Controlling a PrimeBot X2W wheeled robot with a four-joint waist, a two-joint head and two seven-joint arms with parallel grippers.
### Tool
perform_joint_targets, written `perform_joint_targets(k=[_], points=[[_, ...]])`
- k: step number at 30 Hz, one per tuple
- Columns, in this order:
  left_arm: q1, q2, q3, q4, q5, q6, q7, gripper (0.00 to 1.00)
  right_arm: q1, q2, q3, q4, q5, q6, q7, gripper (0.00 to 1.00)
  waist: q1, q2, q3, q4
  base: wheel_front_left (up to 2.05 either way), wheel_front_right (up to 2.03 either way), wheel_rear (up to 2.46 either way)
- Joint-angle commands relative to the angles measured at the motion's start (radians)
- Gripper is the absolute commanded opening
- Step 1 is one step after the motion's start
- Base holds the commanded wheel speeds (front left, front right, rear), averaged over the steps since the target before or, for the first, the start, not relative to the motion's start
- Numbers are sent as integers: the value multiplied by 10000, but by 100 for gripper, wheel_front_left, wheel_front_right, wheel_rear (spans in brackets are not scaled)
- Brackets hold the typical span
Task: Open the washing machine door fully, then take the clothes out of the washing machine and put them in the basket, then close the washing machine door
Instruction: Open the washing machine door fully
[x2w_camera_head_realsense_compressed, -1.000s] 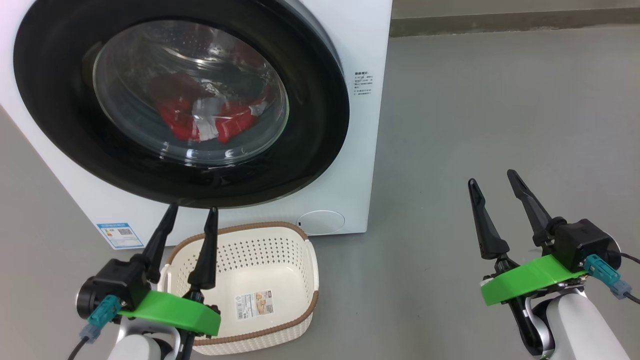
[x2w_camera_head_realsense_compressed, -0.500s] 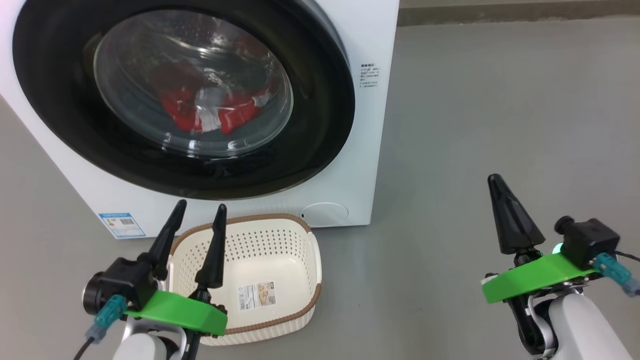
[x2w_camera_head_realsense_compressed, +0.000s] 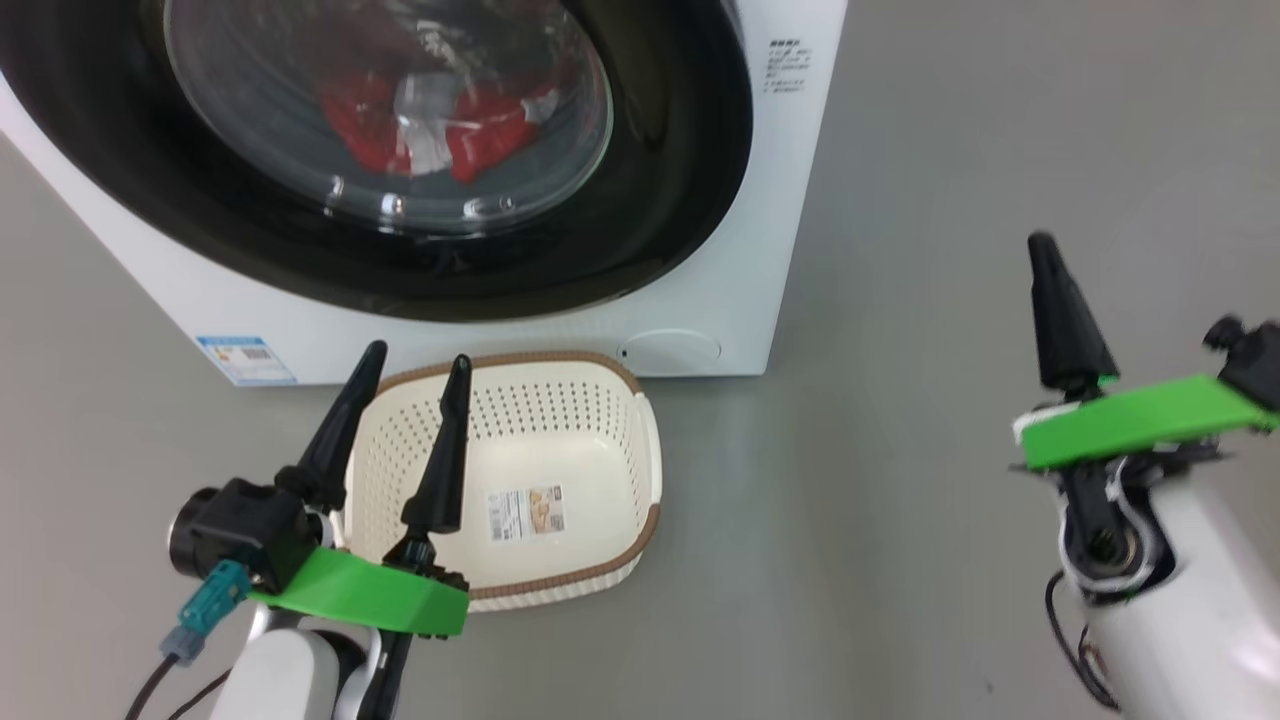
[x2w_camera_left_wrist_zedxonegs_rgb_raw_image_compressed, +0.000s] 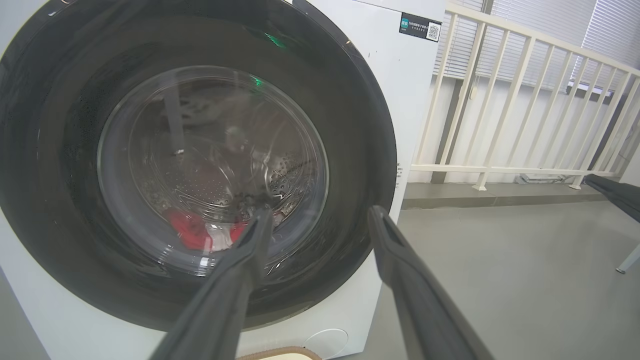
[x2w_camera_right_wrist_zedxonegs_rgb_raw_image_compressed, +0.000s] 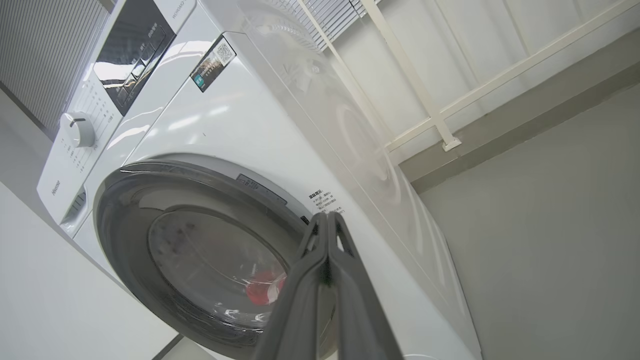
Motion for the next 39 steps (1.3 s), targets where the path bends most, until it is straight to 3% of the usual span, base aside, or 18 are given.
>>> perform_joint_targets(k=[1,14,25,39], points=[[-409,180,233,-335,-138,-56,-92,100,-583,-155,272,-174,540,77,156,0,0,-1,520,260,0,0,0],[-1055,171,28,-1014,-220,-56,-92,100,-3057,-1186,650,-130,4071,77,1991,0,0,-1,2319,716,0,0,0],[-1506,174,-194,-1566,-253,-56,-92,100,-4894,-1329,613,97,6439,77,4317,0,0,-1,3446,972,0,0,0],[-1931,194,-413,-1659,-159,-56,-92,100,-6644,-1153,472,646,7288,77,5886,0,0,-1,4435,1276,0,0,0]])
